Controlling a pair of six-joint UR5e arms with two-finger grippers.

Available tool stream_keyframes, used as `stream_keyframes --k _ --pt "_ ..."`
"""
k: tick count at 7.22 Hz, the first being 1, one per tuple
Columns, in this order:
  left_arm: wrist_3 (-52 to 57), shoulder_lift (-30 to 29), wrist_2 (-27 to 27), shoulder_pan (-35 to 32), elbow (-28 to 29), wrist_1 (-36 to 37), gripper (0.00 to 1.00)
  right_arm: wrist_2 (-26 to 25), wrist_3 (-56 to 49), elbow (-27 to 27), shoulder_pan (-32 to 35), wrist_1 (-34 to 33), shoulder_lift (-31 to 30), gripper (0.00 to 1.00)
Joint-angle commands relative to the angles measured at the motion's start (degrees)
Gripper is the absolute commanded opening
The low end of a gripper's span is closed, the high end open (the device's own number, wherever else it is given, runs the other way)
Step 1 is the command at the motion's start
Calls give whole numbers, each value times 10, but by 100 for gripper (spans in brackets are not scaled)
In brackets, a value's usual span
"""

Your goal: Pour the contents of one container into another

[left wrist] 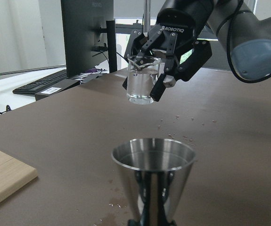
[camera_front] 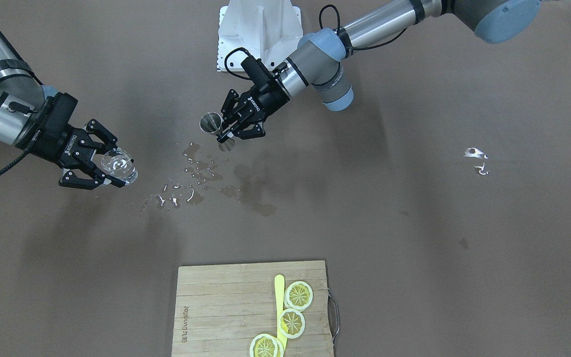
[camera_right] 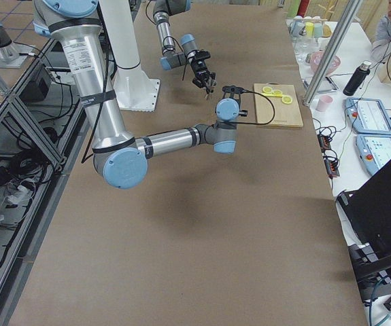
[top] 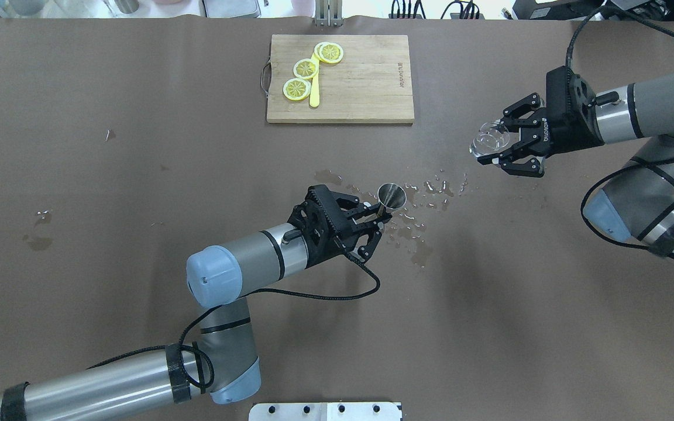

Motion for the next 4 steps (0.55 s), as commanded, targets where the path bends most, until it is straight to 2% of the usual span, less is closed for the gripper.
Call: stream_keyframes --k 1,3,4 --pt "1 5 1 -3 0 -4 0 -12 -32 75 -16 -121 2 0" --pt "1 8 1 -2 -2 -6 0 -19 -59 119 -22 -194 1 0" --pt "1 8 1 -1 -2 -14 0 -23 -68 124 -28 -209 1 0"
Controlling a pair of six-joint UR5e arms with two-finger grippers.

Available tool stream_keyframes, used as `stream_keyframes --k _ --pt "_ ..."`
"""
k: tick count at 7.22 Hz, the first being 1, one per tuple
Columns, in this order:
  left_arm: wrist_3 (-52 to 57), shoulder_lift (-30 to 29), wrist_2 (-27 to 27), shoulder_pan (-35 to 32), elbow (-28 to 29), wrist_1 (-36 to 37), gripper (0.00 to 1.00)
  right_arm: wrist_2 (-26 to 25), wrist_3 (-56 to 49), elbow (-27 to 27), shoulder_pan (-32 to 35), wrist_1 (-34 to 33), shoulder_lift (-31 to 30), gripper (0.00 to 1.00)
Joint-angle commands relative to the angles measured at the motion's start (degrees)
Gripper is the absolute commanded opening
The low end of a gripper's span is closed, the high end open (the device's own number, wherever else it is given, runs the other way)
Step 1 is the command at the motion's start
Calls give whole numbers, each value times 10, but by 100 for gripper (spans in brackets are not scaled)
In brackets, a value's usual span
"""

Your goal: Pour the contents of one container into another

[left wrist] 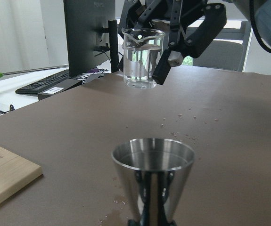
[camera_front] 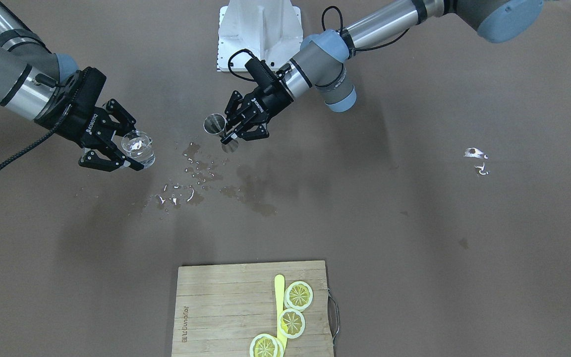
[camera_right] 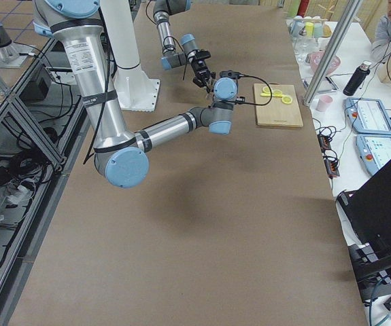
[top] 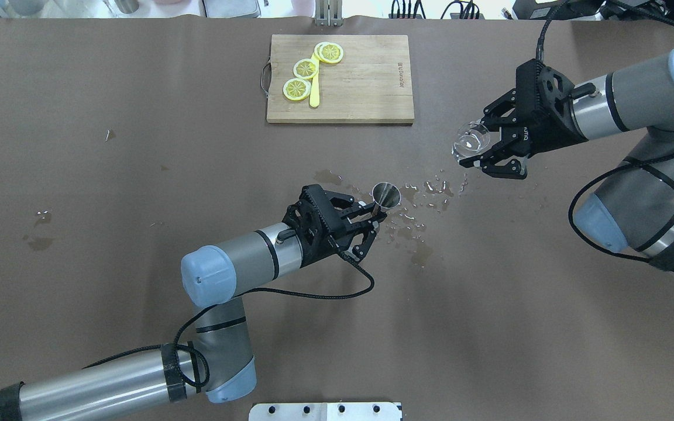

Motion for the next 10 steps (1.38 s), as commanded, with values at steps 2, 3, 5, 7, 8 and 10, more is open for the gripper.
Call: stream_keyframes --k 2,3,5,7,8,10 --pt "0 2 1 0 0 -6 0 -9 -39 20 -17 -63 4 0" --pt "0 2 0 0 0 -6 0 -9 -64 34 -24 -93 4 0" --pt "0 2 1 1 0 -6 0 -19 -109 66 -43 -183 28 0" --pt "0 2 0 1 0 -7 0 -79 -129 120 -89 -272 30 0" --pt "0 3 0 1 0 -14 0 -94 -133 135 -102 -298 30 0" --pt "0 3 0 2 0 -16 0 -96 -144 150 -104 -352 45 0"
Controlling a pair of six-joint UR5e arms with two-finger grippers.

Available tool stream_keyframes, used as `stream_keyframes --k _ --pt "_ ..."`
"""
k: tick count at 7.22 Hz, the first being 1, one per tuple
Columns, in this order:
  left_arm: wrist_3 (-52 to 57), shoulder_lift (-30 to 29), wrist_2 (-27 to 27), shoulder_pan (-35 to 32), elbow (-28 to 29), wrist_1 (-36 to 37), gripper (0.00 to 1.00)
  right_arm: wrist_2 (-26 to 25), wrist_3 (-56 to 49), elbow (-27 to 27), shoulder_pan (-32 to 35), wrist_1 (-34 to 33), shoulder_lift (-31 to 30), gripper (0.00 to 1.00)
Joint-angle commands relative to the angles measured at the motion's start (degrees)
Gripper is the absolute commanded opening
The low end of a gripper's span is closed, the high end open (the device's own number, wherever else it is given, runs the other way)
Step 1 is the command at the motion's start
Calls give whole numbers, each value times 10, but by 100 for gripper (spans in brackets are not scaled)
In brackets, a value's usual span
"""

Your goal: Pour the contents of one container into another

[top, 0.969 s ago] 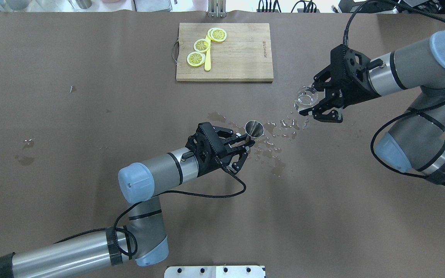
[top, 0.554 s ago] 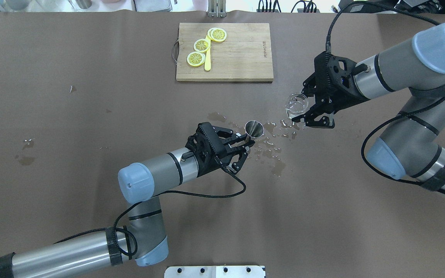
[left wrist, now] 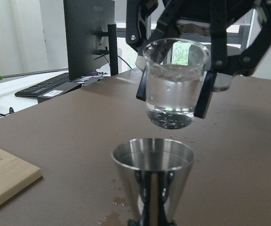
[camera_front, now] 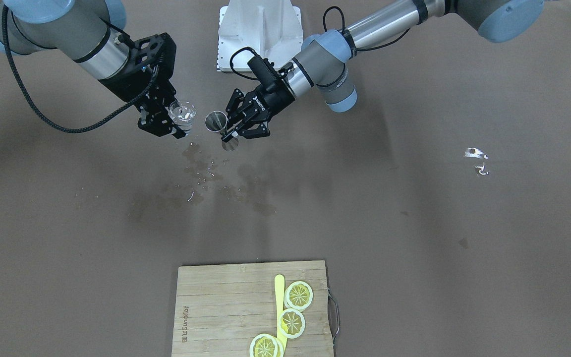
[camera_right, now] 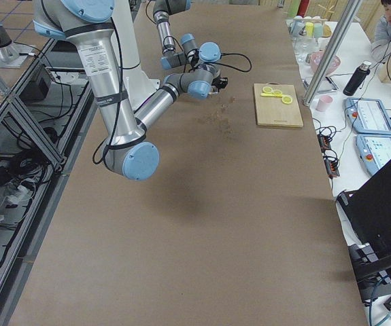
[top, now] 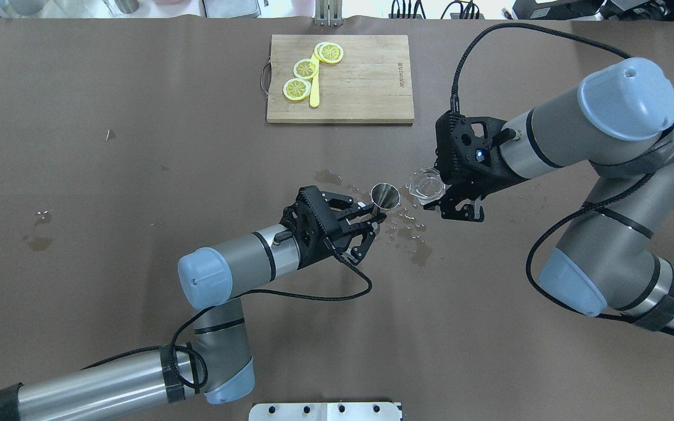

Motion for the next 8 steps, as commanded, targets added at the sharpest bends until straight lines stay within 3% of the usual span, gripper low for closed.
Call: stream_keyframes --k 1,8 --pt "0 0 0 0 0 -1 0 -16 -16 19 -6 -67 21 0" --pt "0 3 0 0 -4 -1 0 -48 -17 41 -16 -178 52 0"
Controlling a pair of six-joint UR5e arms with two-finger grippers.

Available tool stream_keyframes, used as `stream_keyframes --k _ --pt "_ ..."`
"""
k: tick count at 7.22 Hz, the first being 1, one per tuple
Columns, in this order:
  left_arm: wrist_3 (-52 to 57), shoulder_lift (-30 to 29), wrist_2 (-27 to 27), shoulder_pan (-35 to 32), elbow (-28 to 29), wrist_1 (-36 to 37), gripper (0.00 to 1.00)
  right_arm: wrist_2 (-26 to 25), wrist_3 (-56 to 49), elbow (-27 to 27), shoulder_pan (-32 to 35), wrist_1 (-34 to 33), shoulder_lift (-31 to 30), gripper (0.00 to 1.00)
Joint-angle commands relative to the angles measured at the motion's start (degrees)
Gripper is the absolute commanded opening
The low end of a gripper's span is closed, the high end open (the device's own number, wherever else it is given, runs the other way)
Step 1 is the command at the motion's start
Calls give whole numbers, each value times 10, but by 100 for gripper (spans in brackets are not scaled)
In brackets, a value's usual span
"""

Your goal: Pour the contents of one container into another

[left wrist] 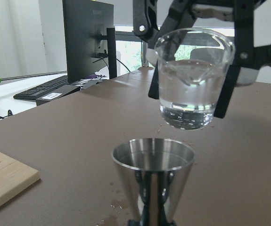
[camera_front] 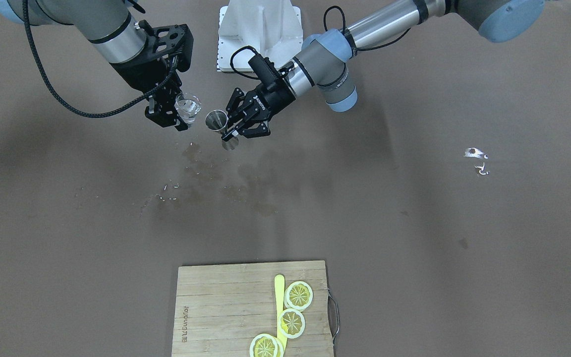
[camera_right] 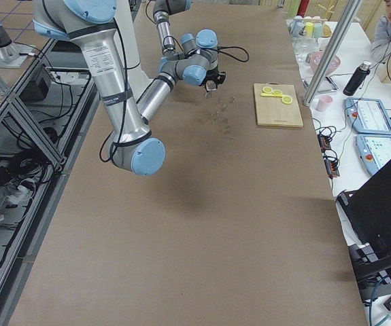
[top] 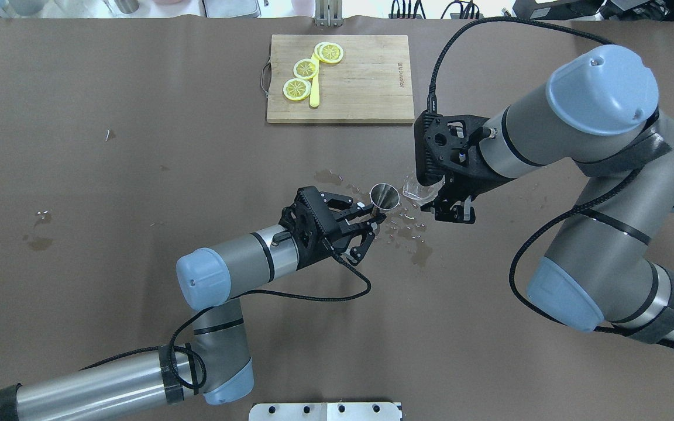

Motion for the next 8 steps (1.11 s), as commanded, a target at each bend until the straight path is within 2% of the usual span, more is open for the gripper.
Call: stream_keyframes --k 1,8 --pt "0 1 0 0 -1 -1 0 -7 0 0 0 -23 11 0" --pt "0 0 0 0 0 -1 0 -37 1 -4 -9 -94 40 0"
